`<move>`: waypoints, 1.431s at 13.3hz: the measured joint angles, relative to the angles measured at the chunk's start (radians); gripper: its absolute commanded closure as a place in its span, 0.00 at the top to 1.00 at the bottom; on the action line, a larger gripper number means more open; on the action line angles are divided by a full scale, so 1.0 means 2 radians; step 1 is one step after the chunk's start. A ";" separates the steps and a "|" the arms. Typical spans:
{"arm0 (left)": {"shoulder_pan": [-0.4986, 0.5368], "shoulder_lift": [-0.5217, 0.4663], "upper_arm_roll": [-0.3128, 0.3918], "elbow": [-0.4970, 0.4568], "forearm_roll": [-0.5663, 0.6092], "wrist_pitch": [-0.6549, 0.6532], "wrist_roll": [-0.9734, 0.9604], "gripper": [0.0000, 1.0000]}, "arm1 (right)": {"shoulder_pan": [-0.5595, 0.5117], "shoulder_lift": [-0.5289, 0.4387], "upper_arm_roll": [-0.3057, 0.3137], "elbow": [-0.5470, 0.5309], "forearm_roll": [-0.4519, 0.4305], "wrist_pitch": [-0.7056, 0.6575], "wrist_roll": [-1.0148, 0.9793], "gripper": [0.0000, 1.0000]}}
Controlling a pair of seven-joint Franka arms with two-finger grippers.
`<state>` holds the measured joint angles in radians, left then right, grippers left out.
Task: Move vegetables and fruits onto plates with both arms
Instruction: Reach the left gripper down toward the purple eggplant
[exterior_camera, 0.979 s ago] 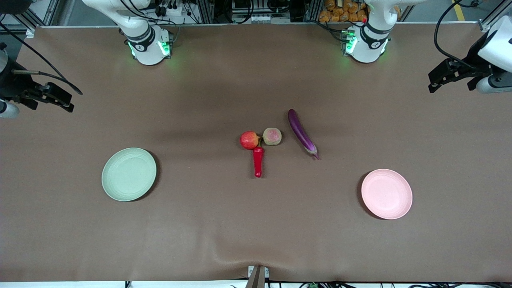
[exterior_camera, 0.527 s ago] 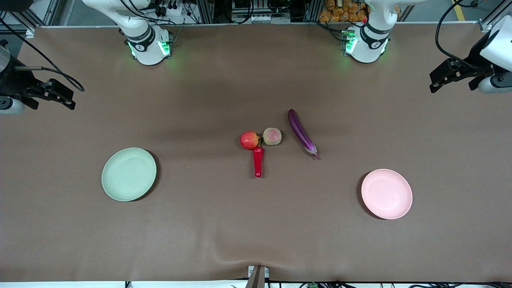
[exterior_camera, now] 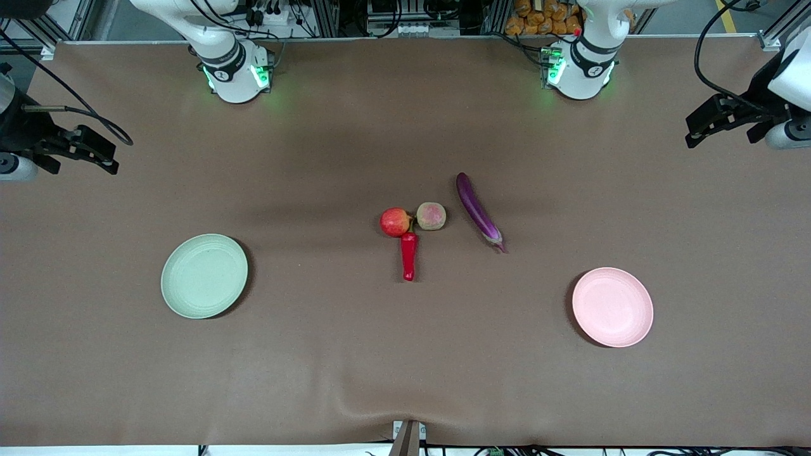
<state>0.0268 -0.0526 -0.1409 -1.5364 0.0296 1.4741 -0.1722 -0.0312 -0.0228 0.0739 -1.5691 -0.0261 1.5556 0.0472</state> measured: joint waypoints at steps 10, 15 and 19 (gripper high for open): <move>-0.048 0.093 -0.009 -0.007 -0.027 0.072 -0.050 1.00 | -0.002 0.000 -0.001 -0.001 0.000 0.002 0.000 1.00; -0.140 0.142 -0.014 -0.105 -0.021 0.205 -0.188 1.00 | -0.003 0.000 -0.001 -0.001 0.000 0.002 0.000 1.00; -0.173 0.153 -0.014 -0.160 -0.015 0.267 -0.245 1.00 | -0.005 0.000 -0.001 -0.001 0.001 0.002 0.000 1.00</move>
<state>-0.3196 0.2527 -0.1683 -1.8566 -0.0013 2.0082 -0.6630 -0.0412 -0.0228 0.0724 -1.5711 -0.0242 1.5592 0.0471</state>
